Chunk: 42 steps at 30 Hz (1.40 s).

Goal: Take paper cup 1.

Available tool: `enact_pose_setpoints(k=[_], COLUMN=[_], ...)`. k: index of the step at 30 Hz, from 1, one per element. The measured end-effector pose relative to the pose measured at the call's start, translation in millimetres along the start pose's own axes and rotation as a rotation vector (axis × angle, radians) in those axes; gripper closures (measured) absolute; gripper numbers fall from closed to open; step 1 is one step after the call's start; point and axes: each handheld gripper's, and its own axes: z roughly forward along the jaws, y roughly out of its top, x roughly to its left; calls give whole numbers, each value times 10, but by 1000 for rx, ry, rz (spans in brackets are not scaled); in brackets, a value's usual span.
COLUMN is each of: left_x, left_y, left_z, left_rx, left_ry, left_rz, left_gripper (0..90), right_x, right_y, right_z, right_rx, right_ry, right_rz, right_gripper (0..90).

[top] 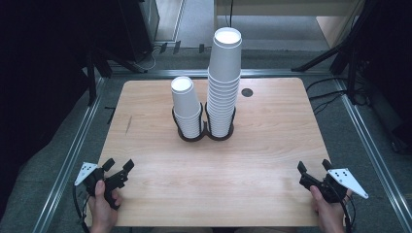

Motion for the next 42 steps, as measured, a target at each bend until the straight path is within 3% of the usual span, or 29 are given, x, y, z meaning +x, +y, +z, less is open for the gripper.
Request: enact_pose_setpoints(k=[11,18,21,23,26,27,30,32,37,38,42], left_x=[-55,-64,-71,-75,-78,-78,-72,-65,-59,-63,-68], left_y=[-7,-2,-2,-6,-5,-5,-6,-5,-10,-12,-13], left_z=[37,63,64,60,62,63,58,55,40,40,45], left_rx=[12,10,9,9,12,13,14,14,14,16,22], left_ry=[21,30,34,31,25,26,17,14,21,21,27], left_rz=[43,43,51,58,62,64,59,50,40,41,47], left_gripper=[82,82,82,82,82,82,82,82,82,82,82], right_x=[39,122,133,157,188,239,301,361,494,542,598], right_y=[-10,-24,-9,28,69,117,161,219,441,561,702], right_z=[-5,-1,15,41,46,48,43,30,27,33,52], right_rx=[-12,-18,-12,9,8,3,0,-11,-34,-45,-58], right_ry=[-33,-47,-26,-21,-2,30,61,98,154,178,199], right_rz=[-24,-79,-94,-73,-78,-96,-113,-102,-110,-125,-120], right_gripper=[143,143,143,143,143,142,142,141,112,98,96])
